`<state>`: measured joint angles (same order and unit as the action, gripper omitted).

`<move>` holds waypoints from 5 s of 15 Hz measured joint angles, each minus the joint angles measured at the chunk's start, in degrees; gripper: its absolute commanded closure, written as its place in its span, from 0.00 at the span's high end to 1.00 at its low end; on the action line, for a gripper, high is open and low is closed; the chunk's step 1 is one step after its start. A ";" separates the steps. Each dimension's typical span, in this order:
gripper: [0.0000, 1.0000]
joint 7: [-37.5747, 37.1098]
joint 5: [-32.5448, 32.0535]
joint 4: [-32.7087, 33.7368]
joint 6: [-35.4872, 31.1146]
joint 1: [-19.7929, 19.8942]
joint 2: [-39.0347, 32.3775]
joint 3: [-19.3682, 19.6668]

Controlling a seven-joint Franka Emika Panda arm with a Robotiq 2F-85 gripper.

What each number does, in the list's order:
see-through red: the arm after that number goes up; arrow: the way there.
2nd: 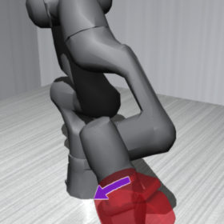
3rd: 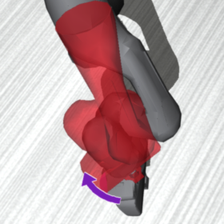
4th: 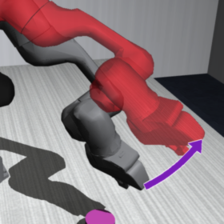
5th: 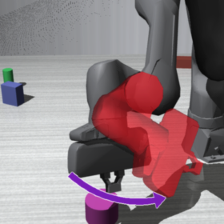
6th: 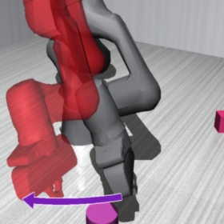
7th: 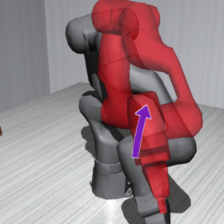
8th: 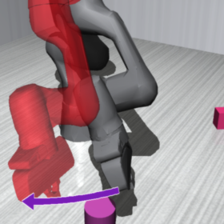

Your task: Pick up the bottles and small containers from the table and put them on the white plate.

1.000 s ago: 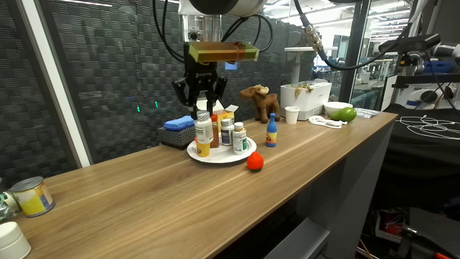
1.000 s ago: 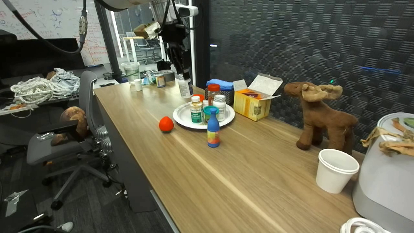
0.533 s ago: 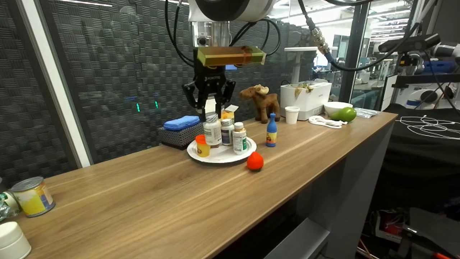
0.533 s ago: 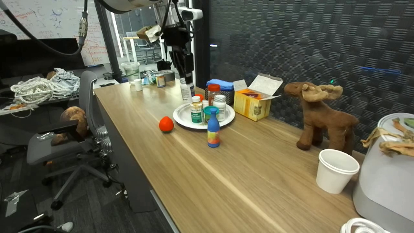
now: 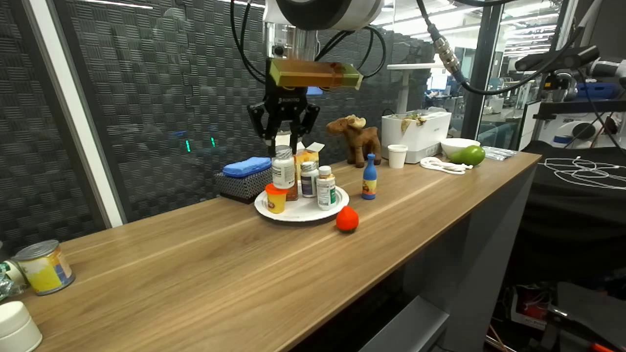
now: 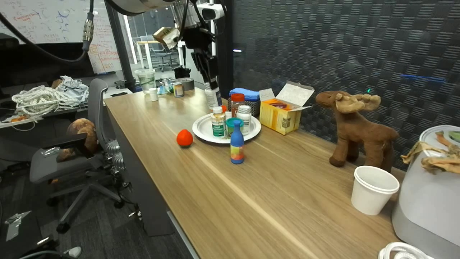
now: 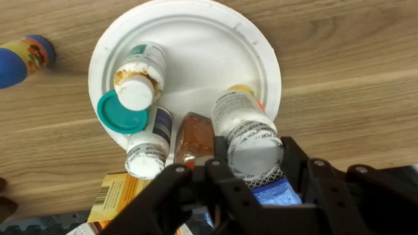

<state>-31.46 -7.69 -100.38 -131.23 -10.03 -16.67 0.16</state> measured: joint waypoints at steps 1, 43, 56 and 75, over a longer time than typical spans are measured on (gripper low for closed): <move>0.20 -0.33 -0.01 -0.22 -1.39 0.07 0.28 0.05; 0.70 3.21 0.64 -9.43 -9.86 2.52 0.63 1.07; 0.99 2.28 -4.23 -10.57 -8.98 2.52 5.72 2.09; 1.00 -2.96 0.07 -16.33 1.63 13.64 11.93 4.88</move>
<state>-34.42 -7.62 -116.71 -129.61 3.60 -4.74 5.04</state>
